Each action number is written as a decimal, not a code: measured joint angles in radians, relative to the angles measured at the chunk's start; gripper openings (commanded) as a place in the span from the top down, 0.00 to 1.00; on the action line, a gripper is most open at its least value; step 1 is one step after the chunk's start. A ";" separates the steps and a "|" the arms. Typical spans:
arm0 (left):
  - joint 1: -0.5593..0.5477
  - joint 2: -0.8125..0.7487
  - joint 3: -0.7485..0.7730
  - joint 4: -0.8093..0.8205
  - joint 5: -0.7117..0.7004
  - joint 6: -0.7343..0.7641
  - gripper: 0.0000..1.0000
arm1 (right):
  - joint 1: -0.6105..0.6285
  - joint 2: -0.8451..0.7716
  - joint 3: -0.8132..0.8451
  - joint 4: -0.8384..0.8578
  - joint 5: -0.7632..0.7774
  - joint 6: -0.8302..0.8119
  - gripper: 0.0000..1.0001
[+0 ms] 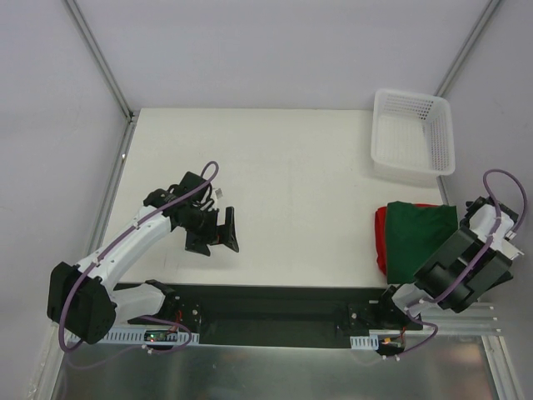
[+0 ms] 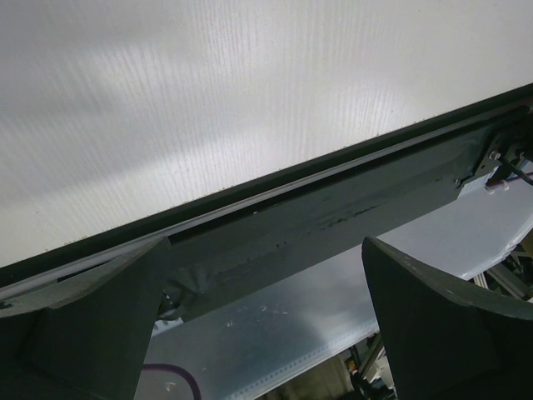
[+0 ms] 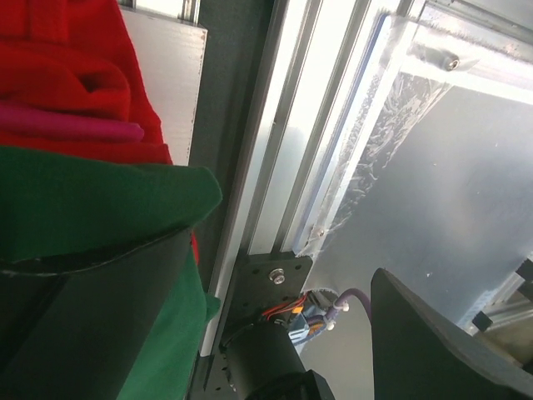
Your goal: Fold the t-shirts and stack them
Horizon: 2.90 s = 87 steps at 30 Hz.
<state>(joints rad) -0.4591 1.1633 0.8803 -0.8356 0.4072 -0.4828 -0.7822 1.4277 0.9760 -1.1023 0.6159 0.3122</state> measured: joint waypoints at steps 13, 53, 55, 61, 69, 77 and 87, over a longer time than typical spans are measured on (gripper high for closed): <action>0.000 0.010 0.006 0.000 -0.018 -0.002 0.01 | 0.108 -0.093 0.089 -0.044 -0.018 0.006 0.04; 0.000 -0.059 -0.066 0.099 -0.078 -0.102 0.01 | 0.720 0.185 0.414 0.124 -0.381 -0.137 0.04; 0.000 -0.059 -0.067 0.099 -0.078 -0.102 0.01 | 0.735 0.186 0.401 0.132 -0.389 -0.133 0.04; 0.000 -0.059 -0.068 0.099 -0.078 -0.103 0.01 | 0.765 0.225 0.341 0.163 -0.410 -0.130 0.04; 0.000 -0.072 -0.079 0.099 -0.078 -0.103 0.01 | 0.776 0.286 0.322 0.209 -0.422 -0.131 0.04; 0.000 -0.092 -0.081 0.098 -0.078 -0.106 0.01 | 0.857 0.270 0.463 0.102 -0.365 -0.143 0.04; 0.000 0.054 0.182 0.024 -0.124 -0.090 0.01 | 1.030 0.123 0.824 0.060 -0.636 -0.131 0.04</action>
<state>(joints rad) -0.4595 1.2175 1.0618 -0.8116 0.2829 -0.5732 0.2481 1.5505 1.7996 -1.0420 -0.0196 0.1810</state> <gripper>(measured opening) 0.993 0.961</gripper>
